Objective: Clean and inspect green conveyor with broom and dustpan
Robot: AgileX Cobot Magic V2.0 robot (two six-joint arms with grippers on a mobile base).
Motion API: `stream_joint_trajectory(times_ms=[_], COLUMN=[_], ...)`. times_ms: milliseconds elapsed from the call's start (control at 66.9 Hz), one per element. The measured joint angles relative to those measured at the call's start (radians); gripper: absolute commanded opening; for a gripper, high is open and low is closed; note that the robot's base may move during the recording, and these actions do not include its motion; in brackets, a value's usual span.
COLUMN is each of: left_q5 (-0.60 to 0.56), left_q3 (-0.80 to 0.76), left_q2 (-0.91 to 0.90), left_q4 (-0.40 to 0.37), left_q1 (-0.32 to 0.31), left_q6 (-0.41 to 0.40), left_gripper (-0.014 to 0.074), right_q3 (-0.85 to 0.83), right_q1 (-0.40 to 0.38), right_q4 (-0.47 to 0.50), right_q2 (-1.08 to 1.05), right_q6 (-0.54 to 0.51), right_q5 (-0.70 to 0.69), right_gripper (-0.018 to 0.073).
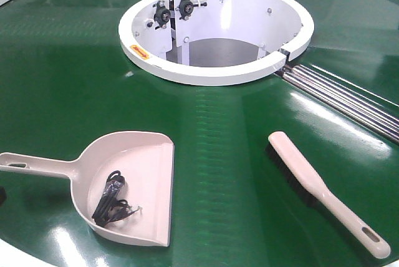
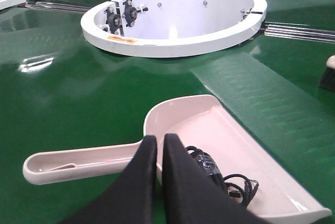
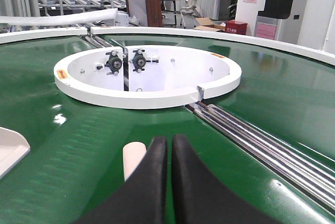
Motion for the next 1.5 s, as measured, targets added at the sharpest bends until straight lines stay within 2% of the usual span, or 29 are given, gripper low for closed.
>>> stream_joint_trajectory(times_ms=[763, 838, 927, 1062, 1152, 1301, 1496], left_q5=[-0.005, -0.025, -0.032, -0.066, -0.087, -0.069, -0.053], left_q3=[0.002, 0.014, 0.054, 0.143, 0.204, 0.212, 0.212], left_q2=[0.000, -0.009, -0.054, -0.144, -0.209, -0.337, -0.358], left_q4=[0.000, 0.027, 0.119, 0.294, 0.371, 0.397, 0.400], left_q1=[0.000, 0.004, 0.028, 0.079, 0.100, 0.105, 0.105], left_q6=[0.000, -0.004, -0.090, -0.338, -0.447, -0.532, -0.550], left_gripper=[-0.0008, -0.0008, -0.0008, -0.0008, -0.0008, -0.0008, -0.0008], right_q3=[0.000, 0.000, 0.000, 0.000, 0.000, 0.000, 0.000], right_q1=[0.000, 0.000, 0.000, 0.000, 0.000, 0.000, 0.000], right_q4=[0.002, 0.002, 0.002, 0.002, 0.002, 0.002, 0.002], right_q2=[0.000, 0.000, 0.000, 0.000, 0.000, 0.000, 0.000], right_q6=[0.001, 0.001, 0.001, 0.001, 0.001, 0.001, 0.001], right_q5=[0.000, 0.000, 0.000, 0.001, 0.005, 0.006, 0.008], right_gripper=[-0.0010, -0.0010, -0.0010, -0.0010, -0.0010, -0.0010, -0.0010])
